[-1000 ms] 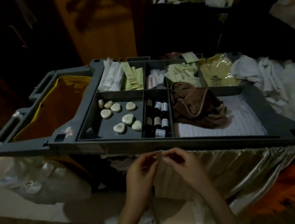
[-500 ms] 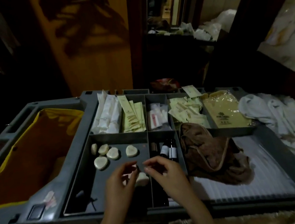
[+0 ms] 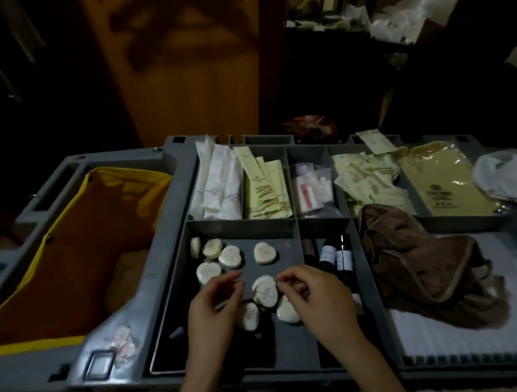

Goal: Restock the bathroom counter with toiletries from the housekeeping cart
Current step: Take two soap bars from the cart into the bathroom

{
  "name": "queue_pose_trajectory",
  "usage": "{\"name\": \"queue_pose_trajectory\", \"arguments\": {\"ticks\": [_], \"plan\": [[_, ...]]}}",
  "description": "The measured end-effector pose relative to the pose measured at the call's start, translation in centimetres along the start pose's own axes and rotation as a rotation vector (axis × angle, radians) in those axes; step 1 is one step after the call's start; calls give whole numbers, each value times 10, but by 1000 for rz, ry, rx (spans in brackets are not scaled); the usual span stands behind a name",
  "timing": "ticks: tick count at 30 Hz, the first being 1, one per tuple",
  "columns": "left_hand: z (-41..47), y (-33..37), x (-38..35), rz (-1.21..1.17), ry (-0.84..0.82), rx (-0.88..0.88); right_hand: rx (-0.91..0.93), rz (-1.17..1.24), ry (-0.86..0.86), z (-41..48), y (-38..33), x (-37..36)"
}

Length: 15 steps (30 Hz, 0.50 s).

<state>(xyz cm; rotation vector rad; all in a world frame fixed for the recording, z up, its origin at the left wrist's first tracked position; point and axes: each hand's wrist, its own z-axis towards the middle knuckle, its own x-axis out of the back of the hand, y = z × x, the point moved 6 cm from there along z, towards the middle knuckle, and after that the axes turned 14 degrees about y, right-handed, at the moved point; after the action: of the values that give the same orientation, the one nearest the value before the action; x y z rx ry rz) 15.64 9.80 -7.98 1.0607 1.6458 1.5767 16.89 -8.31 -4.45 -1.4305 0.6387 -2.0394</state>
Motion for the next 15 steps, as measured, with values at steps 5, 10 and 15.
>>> {"name": "queue_pose_trajectory", "arguments": {"ticks": [5,10,15], "plan": [[0,-5,-1,-111,-8,84,75,-146,76,-2,-5,-5],[0,-3,0,-117,10,80,41,-85,36,18,-9,-9],[0,-6,1,-171,34,151,59,-189,-98,48,-14,-37]]}}
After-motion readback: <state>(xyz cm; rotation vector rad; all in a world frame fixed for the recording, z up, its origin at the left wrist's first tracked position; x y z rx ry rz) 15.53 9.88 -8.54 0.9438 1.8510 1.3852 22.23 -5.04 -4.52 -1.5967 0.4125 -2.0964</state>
